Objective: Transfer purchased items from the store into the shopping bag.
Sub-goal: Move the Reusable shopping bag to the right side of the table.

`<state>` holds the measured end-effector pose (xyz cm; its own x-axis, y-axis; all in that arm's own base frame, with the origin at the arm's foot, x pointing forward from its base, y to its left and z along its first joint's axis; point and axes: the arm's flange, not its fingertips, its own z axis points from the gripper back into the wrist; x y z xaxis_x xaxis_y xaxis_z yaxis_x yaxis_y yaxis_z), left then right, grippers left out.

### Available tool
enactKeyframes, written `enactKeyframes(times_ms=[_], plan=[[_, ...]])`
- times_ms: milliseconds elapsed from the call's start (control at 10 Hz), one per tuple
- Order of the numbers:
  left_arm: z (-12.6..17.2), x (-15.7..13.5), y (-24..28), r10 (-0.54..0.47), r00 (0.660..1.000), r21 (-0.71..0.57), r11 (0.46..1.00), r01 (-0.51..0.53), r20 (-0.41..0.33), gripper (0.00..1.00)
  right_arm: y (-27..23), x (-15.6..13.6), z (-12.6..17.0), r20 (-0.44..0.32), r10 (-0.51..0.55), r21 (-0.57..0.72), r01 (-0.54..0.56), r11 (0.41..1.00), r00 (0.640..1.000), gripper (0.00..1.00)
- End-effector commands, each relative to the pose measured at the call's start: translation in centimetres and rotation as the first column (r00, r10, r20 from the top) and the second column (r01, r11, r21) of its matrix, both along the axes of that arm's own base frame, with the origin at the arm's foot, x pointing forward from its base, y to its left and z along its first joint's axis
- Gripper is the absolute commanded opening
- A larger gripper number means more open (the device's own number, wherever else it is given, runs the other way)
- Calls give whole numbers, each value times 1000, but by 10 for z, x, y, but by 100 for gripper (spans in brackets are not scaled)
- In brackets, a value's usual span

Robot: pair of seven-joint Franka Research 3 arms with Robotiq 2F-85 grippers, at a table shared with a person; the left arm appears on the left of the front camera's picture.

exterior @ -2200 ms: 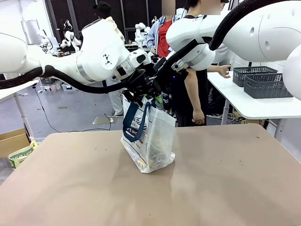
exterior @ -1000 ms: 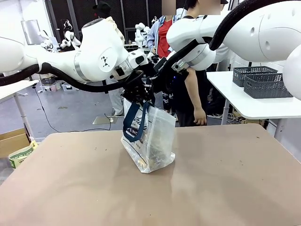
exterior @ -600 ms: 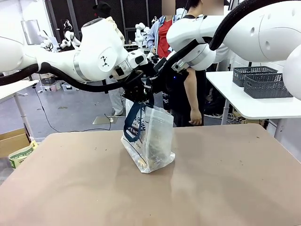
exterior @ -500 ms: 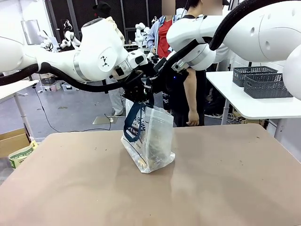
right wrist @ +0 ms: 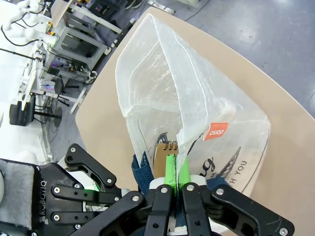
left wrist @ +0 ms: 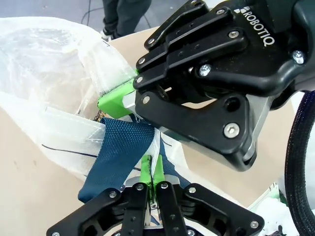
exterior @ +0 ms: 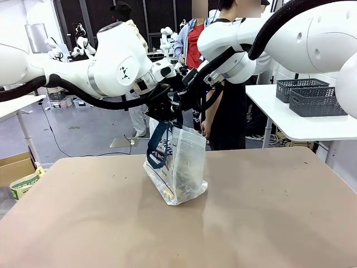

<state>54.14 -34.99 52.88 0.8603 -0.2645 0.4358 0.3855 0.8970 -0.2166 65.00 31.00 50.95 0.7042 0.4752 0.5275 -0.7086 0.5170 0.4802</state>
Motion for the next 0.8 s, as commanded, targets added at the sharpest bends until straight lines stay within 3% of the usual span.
enactKeyframes(times_ms=[0, 400, 700], plan=[[1, 0, 1, 12, 1000, -6, 1000, -12, -4, 0, 0, 0, 0, -1, -3, 4, 3, 1000, 1000, 0], [1, 0, 1, 12, 1000, -6, 1000, -12, -4, 0, 0, 0, 0, 0, 0, 0, 0, 1000, 1000, 3], [1, 0, 1, 12, 1000, -6, 1000, -12, -4, 0, -3, 3, 5, -13, -16, 43, 17, 999, 1000, 61]])
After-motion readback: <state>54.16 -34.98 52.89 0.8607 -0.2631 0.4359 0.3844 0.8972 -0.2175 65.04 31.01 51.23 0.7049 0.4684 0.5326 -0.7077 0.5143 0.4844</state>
